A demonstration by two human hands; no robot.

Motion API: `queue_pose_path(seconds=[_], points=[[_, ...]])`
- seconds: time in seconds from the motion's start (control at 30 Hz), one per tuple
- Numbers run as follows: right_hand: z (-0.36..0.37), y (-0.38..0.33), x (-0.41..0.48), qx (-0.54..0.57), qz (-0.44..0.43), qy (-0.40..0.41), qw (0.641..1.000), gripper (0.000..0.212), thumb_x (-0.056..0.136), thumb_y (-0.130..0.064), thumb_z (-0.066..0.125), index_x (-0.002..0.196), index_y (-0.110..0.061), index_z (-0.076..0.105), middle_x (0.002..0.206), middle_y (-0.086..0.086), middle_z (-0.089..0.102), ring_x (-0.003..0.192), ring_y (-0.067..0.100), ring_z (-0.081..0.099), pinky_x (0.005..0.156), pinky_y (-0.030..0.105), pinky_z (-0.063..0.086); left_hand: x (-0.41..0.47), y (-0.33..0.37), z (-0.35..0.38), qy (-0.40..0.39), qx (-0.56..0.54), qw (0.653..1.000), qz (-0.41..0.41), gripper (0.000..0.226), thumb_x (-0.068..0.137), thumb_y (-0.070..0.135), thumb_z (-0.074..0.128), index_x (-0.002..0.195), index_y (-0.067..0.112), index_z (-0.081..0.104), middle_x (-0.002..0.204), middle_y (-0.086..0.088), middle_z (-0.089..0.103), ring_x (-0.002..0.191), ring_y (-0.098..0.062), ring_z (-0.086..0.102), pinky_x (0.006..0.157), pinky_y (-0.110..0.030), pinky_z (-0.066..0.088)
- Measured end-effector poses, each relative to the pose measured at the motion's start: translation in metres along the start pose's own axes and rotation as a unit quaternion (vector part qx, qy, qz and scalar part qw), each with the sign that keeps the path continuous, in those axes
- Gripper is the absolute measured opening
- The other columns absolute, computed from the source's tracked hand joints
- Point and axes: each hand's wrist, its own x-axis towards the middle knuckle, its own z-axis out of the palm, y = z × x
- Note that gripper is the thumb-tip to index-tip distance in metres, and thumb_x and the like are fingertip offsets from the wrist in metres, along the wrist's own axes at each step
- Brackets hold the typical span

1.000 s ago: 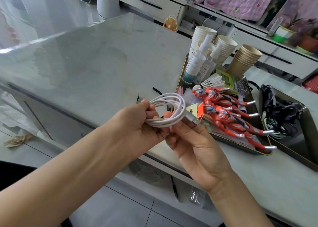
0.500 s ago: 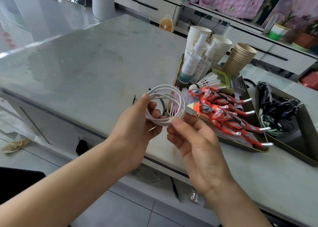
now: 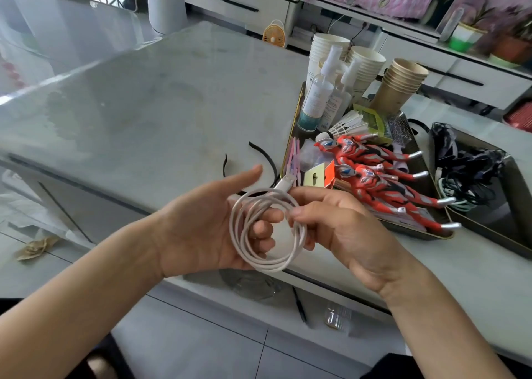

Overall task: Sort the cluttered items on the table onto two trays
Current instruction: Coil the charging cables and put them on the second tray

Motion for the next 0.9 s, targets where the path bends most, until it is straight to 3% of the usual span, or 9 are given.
queue_pose_path(seconds=[0.1, 0.17, 0.27, 0.37, 0.47, 0.57, 0.67, 0.77, 0.9], points=[[0.002, 0.002, 0.001, 0.014, 0.007, -0.025, 1.000, 0.022, 0.074, -0.014, 0.054, 0.088, -0.003, 0.067, 0.061, 0.001, 0.050, 0.052, 0.007, 0.042, 0.047, 0.016, 0.037, -0.001, -0.003, -0.011, -0.071, -0.090, 0.993, -0.013, 0.049, 0.089, 0.047, 0.051, 0.084, 0.001, 0.064, 0.060, -0.004, 0.055, 0.056, -0.018, 0.053, 0.076, -0.030, 0.047], [0.002, 0.004, 0.002, 0.016, 0.010, -0.027, 0.999, 0.027, 0.075, -0.015, 0.056, 0.094, 0.002, 0.065, 0.062, 0.001, 0.051, 0.051, 0.007, 0.043, 0.046, 0.016, 0.037, 0.000, -0.006, -0.011, -0.078, -0.123, 0.989, -0.009, 0.038, 0.088, 0.039, 0.053, 0.076, 0.004, 0.061, 0.054, -0.001, 0.050, 0.047, -0.014, 0.049, 0.075, -0.029, 0.050], [0.007, 0.007, 0.002, 0.011, 0.002, -0.016, 1.000, 0.024, 0.078, -0.020, 0.067, 0.095, -0.003, 0.066, 0.066, -0.001, 0.054, 0.053, 0.007, 0.043, 0.047, 0.015, 0.037, -0.002, -0.007, 0.001, -0.009, -0.144, 0.989, 0.020, 0.030, 0.077, 0.034, 0.055, 0.059, 0.010, 0.056, 0.042, 0.006, 0.034, 0.030, -0.006, 0.034, 0.052, -0.022, 0.050], [0.016, 0.008, 0.001, -0.003, -0.013, -0.002, 1.000, 0.032, 0.075, -0.030, 0.061, 0.095, -0.005, 0.064, 0.060, -0.005, 0.050, 0.049, 0.005, 0.042, 0.045, 0.015, 0.035, -0.002, -0.008, 0.005, 0.076, -0.133, 0.986, 0.068, 0.039, 0.083, 0.040, 0.058, 0.057, 0.012, 0.051, 0.039, 0.009, 0.024, 0.025, -0.002, 0.024, 0.035, -0.012, 0.034], [0.023, 0.010, 0.001, -0.023, -0.030, 0.003, 0.999, 0.034, 0.075, -0.032, 0.058, 0.095, -0.005, 0.062, 0.056, -0.007, 0.044, 0.046, 0.004, 0.037, 0.043, 0.014, 0.031, 0.000, -0.011, 0.007, 0.143, -0.103, 0.977, 0.117, 0.036, 0.087, 0.034, 0.049, 0.060, 0.010, 0.046, 0.038, 0.008, 0.022, 0.025, -0.001, 0.019, 0.026, -0.009, 0.018], [0.026, 0.015, 0.004, -0.127, -0.087, 0.027, 0.988, 0.021, 0.085, -0.034, 0.052, 0.088, -0.015, 0.061, 0.053, -0.015, 0.045, 0.046, 0.000, 0.039, 0.046, 0.010, 0.030, 0.001, -0.011, 0.008, 0.153, -0.087, 0.974, 0.143, 0.037, 0.089, 0.034, 0.047, 0.063, 0.008, 0.047, 0.038, 0.007, 0.023, 0.025, -0.001, 0.019, 0.024, -0.010, 0.017], [0.025, 0.022, 0.008, -0.204, -0.140, 0.089, 0.965, 0.018, 0.094, -0.027, 0.046, 0.084, -0.018, 0.059, 0.053, -0.019, 0.048, 0.050, -0.001, 0.043, 0.052, 0.011, 0.033, -0.003, -0.012, 0.012, 0.139, -0.116, 0.970, 0.160, 0.029, 0.077, 0.033, 0.055, 0.065, 0.006, 0.052, 0.044, 0.001, 0.038, 0.035, -0.007, 0.033, 0.035, -0.014, 0.034], [0.026, 0.028, 0.010, -0.166, -0.159, 0.163, 0.959, 0.028, 0.093, -0.035, 0.046, 0.078, -0.014, 0.057, 0.053, -0.014, 0.046, 0.050, 0.001, 0.040, 0.052, 0.012, 0.032, -0.003, -0.017, 0.015, 0.135, -0.137, 0.965, 0.176, 0.025, 0.074, 0.032, 0.058, 0.066, 0.009, 0.058, 0.061, -0.005, 0.055, 0.056, -0.015, 0.051, 0.065, -0.026, 0.045], [0.029, 0.035, 0.010, -0.164, -0.182, 0.211, 0.946, 0.034, 0.092, -0.039, 0.044, 0.077, -0.010, 0.052, 0.062, -0.001, 0.045, 0.059, 0.012, 0.041, 0.054, 0.029, 0.036, -0.003, -0.023, 0.019, 0.099, -0.162, 0.964, 0.185, 0.028, 0.080, 0.036, 0.054, 0.072, 0.010, 0.062, 0.060, -0.003, 0.060, 0.062, -0.018, 0.059, 0.074, -0.031, 0.049]])
